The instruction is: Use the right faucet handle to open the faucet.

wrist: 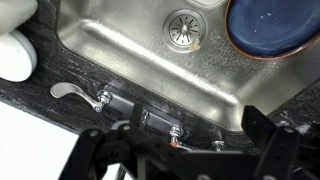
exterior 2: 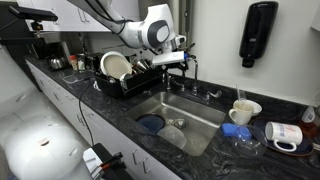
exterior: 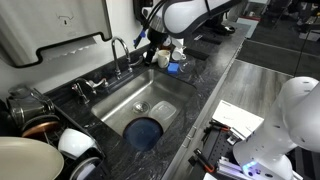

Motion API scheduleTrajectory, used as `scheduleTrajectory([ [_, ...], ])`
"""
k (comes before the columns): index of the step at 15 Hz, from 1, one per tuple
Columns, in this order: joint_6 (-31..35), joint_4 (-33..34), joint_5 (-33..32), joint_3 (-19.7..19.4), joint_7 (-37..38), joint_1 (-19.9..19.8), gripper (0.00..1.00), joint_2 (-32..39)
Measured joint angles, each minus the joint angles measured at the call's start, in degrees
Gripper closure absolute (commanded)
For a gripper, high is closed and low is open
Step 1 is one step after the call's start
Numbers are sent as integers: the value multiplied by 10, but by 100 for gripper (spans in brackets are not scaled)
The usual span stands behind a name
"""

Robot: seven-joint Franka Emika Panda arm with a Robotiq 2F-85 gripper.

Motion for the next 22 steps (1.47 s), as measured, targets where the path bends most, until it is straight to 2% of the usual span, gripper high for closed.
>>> scheduleTrajectory([
  [3, 4, 0, -7, 0, 12, 0, 0, 0],
  [8, 78, 11, -96, 2, 123, -20, 0, 21],
  [13, 110, 44, -146, 2, 155, -28, 0, 76],
  [17, 111, 92, -138, -7, 74, -40, 0, 140],
  [22, 121, 171, -90, -2, -135, -85, 0, 227],
])
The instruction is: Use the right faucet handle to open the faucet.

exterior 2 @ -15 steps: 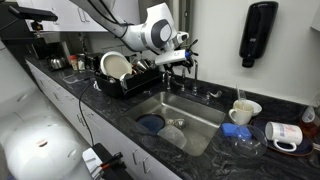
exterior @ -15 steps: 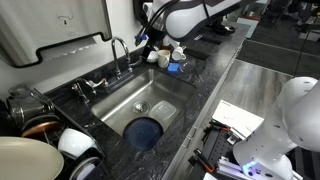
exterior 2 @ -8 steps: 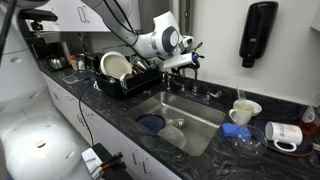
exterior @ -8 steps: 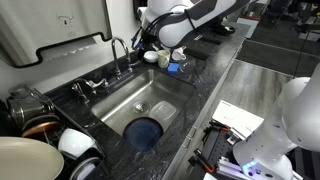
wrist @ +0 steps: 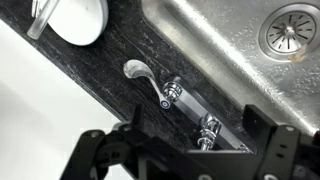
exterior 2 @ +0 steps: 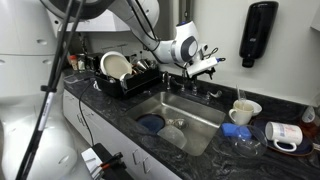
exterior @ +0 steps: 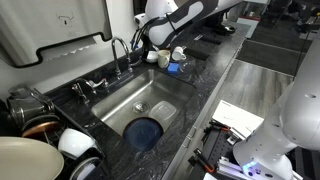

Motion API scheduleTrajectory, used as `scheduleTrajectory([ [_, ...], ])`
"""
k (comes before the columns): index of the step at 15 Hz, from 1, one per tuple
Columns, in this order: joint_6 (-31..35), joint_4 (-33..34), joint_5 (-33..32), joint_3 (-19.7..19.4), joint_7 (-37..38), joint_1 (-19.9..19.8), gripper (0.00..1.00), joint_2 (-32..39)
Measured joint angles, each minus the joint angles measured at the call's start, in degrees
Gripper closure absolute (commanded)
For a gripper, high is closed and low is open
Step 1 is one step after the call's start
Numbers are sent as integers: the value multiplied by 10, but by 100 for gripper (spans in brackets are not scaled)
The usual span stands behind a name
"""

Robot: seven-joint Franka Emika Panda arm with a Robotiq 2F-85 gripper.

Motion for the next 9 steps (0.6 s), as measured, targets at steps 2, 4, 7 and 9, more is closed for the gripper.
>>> scheduleTrajectory([
  [2, 16, 34, 27, 11, -85, -25, 0, 33],
  [4, 23, 59, 40, 17, -131, -42, 0, 57],
  [7, 22, 58, 39, 17, -122, -39, 0, 56],
  [9, 22, 58, 39, 17, -120, -37, 0, 56],
])
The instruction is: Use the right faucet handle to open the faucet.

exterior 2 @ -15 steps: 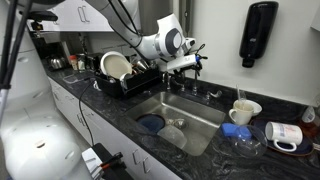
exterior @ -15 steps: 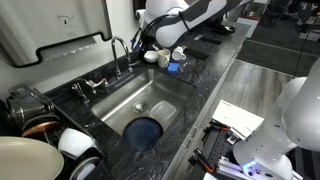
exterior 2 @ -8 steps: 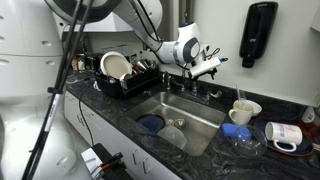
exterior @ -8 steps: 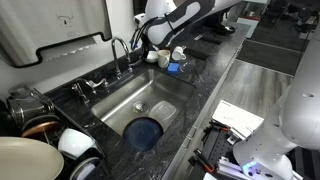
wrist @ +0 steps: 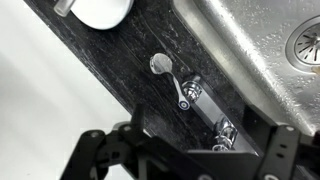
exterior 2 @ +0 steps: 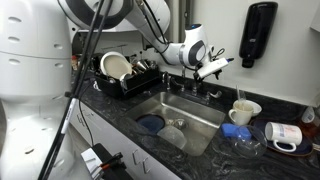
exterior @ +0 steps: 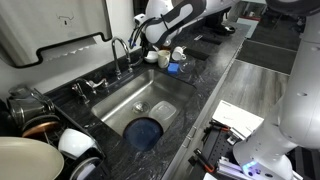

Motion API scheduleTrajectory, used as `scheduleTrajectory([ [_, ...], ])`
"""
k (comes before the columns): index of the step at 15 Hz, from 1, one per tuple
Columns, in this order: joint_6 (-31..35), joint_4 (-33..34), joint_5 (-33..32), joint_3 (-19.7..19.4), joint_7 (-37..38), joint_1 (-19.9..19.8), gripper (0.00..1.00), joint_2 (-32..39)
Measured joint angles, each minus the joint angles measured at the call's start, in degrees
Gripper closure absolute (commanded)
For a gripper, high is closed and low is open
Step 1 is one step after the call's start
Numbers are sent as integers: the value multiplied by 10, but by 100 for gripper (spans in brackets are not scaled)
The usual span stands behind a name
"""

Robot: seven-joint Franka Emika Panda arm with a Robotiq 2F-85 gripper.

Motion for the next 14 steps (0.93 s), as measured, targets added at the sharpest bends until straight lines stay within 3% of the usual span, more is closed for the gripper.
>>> scheduleTrajectory([
  [9, 0, 0, -3, -2, 4, -5, 0, 13],
  [14, 11, 5, 3, 17, -43, -16, 0, 33],
])
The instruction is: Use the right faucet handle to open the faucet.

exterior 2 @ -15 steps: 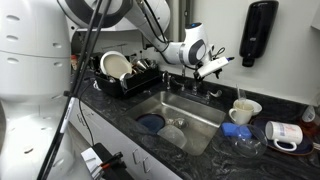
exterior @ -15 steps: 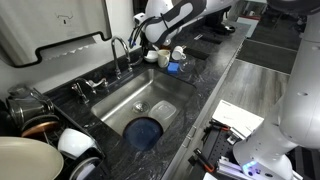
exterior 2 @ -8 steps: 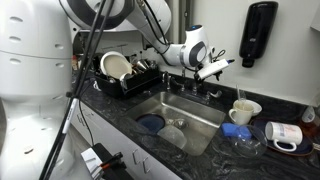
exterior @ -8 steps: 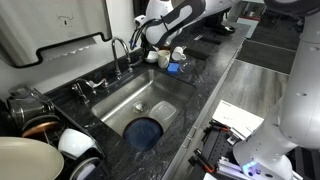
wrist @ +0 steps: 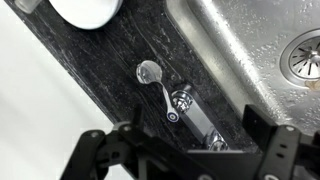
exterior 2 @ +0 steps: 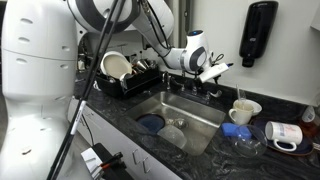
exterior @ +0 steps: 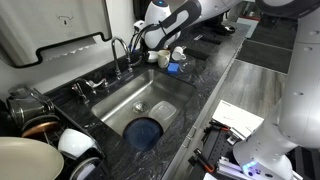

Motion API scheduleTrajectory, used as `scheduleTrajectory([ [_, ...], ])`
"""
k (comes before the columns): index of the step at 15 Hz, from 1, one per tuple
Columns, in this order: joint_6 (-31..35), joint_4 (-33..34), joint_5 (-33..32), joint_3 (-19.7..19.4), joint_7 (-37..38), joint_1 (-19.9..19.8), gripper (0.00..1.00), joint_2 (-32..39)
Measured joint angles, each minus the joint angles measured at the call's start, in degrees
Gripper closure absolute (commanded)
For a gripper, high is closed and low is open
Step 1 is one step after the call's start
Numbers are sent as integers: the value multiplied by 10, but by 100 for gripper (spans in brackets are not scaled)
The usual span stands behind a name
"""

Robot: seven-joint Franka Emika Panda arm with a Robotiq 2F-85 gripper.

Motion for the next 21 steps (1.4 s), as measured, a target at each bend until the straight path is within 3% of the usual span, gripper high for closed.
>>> scheduleTrajectory([
  [4, 34, 14, -14, 6, -15, 1, 0, 24],
  [11, 53, 68, -81, -31, -1, 3, 0, 71],
  [21, -112, 184, -69, -27, -7, 0, 0, 153],
])
